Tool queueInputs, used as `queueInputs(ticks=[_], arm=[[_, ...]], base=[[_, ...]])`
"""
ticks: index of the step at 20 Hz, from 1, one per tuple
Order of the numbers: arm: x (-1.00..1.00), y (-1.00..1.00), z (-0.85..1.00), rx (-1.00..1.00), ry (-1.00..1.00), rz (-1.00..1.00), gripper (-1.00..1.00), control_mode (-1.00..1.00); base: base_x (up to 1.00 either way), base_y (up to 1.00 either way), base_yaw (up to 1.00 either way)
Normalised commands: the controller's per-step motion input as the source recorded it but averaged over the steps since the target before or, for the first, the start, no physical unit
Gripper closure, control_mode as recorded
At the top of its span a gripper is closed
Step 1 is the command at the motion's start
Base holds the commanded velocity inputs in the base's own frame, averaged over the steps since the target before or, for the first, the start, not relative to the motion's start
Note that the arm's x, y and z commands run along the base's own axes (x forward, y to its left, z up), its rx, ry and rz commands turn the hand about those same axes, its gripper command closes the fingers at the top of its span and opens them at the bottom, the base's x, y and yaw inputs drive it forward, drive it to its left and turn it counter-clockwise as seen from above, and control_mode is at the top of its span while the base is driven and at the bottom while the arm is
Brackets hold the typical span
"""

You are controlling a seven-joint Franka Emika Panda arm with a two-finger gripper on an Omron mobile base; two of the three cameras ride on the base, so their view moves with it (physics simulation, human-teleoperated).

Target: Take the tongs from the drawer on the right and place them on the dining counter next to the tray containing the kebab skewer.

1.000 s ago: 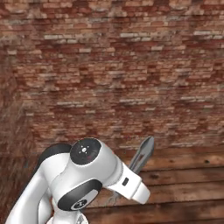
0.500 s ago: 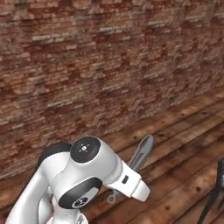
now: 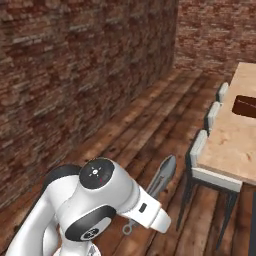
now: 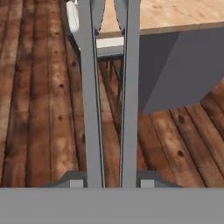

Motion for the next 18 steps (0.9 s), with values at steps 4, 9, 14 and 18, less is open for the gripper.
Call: queueInputs(ticks=[4,9,14,18], arm=[[0.00,0.00,0.00,0.00,0.00,0.00,1.00,1.00],[0.00,0.00,0.00,0.00,0.00,0.00,1.00,1.00],[0.00,0.00,0.00,0.00,0.00,0.00,1.00,1.00],[0.00,0.00,0.00,0.00,0.00,0.00,1.00,1.00]], base=[[0.49,0.75,-0.67],[0.46,1.00,-0.44],[0.71,1.00,-0.45],[0.98,0.98,-0.47]])
